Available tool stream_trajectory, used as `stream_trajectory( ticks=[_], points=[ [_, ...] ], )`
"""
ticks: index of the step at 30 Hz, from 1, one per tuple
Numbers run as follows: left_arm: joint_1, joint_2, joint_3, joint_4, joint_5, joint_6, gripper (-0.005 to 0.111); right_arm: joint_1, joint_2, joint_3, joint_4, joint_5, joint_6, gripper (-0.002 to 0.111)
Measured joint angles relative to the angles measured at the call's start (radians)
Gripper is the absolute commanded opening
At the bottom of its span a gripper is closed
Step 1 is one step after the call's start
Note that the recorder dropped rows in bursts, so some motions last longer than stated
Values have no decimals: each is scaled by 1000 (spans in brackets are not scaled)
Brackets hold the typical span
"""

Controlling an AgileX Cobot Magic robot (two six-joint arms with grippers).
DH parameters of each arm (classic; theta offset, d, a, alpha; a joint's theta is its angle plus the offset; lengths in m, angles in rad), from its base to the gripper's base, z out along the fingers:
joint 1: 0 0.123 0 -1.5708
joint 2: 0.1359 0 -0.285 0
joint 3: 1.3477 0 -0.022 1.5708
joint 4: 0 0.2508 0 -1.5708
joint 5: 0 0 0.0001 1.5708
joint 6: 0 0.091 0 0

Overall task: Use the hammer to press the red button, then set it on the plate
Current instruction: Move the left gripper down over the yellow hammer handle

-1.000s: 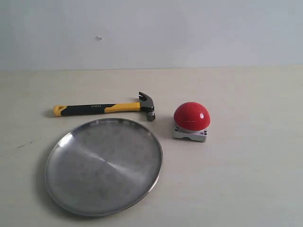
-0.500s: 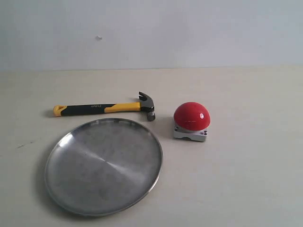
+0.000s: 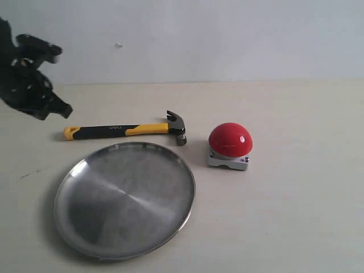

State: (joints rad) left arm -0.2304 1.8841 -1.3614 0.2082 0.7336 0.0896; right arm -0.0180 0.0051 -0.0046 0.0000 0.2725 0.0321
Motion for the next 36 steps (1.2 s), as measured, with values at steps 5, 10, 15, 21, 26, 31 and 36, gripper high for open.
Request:
stream_trajectory(
  ticks=[5, 10, 15, 21, 26, 31, 36],
  points=[
    [-108, 58, -218, -56, 119, 241, 0, 0, 0, 0, 0, 0, 0, 0],
    [-209, 161, -445, -64, 383, 520, 0, 0, 0, 0, 0, 0, 0, 0],
    [-256, 273, -589, -88, 393, 603, 0, 0, 0, 0, 0, 0, 0, 0],
    [-256, 396, -710, -100, 359, 659, 0, 0, 0, 0, 0, 0, 0, 0],
    [-256, 486, -843, -161, 423, 741, 0, 0, 0, 0, 0, 0, 0, 0],
    [-256, 558, -937, -256, 474, 835, 0, 0, 0, 0, 0, 0, 0, 0],
    [-258, 600, -959, -267, 480, 865, 0, 0, 0, 0, 0, 0, 0, 0]
  ],
)
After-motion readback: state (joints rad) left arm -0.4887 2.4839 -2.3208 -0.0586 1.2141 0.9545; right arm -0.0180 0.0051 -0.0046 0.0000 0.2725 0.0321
